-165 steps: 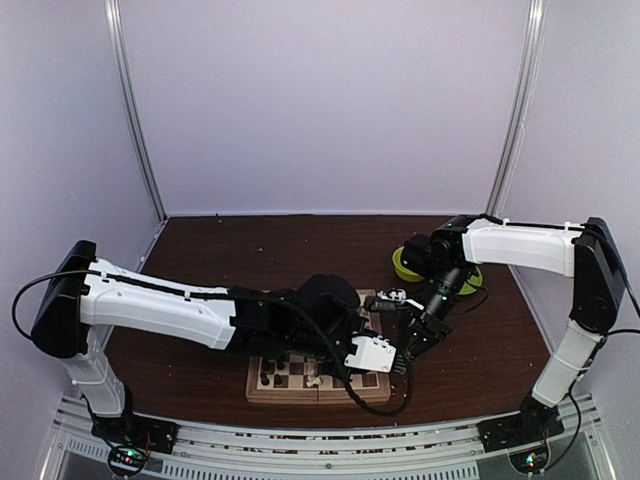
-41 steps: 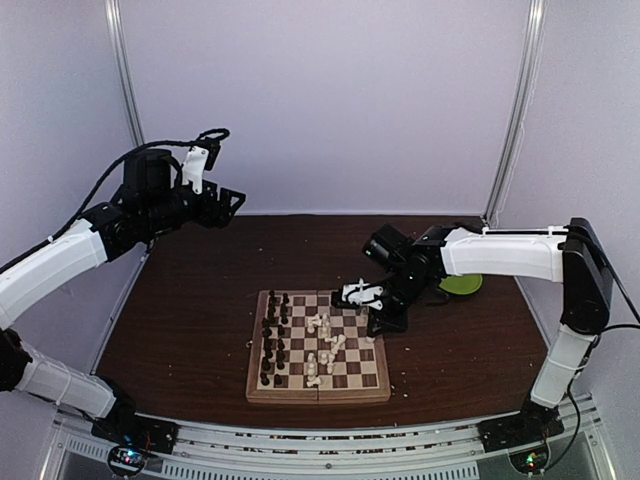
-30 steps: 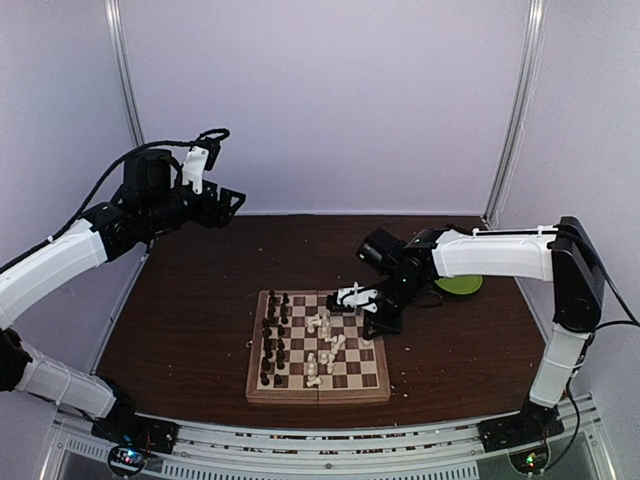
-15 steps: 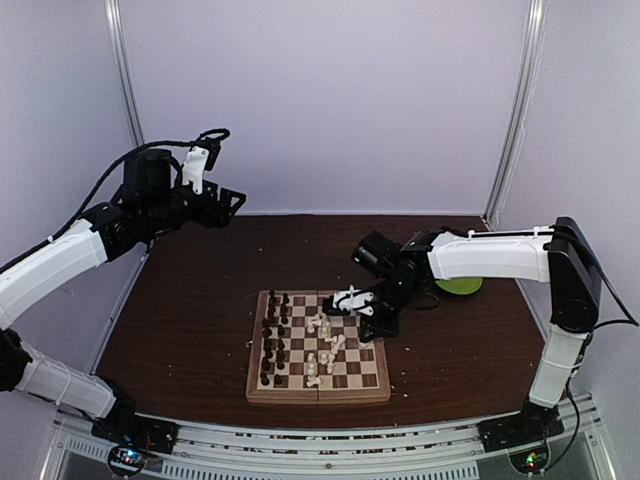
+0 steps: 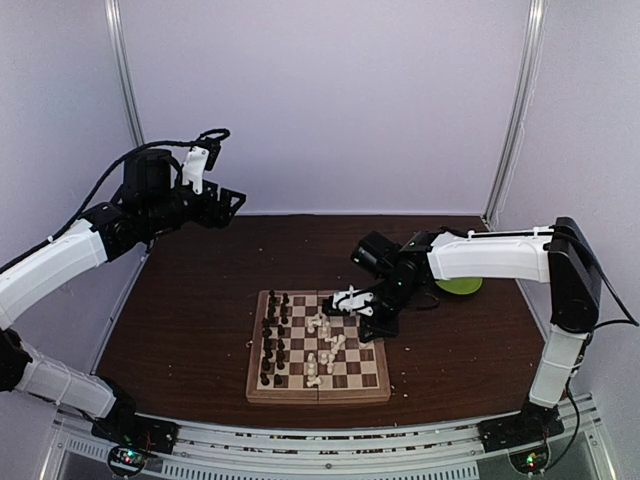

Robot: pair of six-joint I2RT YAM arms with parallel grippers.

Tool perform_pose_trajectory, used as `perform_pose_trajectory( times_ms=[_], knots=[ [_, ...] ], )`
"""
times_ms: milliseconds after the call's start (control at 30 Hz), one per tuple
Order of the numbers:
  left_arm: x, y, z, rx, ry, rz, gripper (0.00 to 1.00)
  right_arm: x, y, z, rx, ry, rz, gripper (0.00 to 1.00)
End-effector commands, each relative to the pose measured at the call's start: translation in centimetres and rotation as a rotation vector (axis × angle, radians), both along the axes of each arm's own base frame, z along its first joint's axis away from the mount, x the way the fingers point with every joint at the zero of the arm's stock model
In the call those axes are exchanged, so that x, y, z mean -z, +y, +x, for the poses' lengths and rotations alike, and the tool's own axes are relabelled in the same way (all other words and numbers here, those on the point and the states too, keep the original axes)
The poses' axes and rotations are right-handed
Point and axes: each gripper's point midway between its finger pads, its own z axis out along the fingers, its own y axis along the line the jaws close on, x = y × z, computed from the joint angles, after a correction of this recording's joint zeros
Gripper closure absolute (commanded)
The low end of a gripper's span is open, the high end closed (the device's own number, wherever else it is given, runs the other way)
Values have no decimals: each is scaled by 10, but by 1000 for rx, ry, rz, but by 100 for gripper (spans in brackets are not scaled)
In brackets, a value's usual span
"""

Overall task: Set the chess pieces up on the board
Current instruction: Place the king on d1.

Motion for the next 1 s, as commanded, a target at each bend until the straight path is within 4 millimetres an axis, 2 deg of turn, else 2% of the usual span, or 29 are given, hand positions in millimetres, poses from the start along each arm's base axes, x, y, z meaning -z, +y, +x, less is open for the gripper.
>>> perform_pose_trajectory(
  times_ms=[0,200,667,967],
  knots=[
    [-15,-2,-2,19,-48,-18,23,1,3,3,3,-22,-8,89],
    [-15,-2,-2,20,-46,-18,23,5,2,2,2,-18,-19,86],
    [-15,-3,-2,23,-46,-18,23,11,-2,7,19,-39,-53,86],
    [-15,-3,-3,26,-46,-19,23,12,-3,8,26,-44,-58,80]
  ],
)
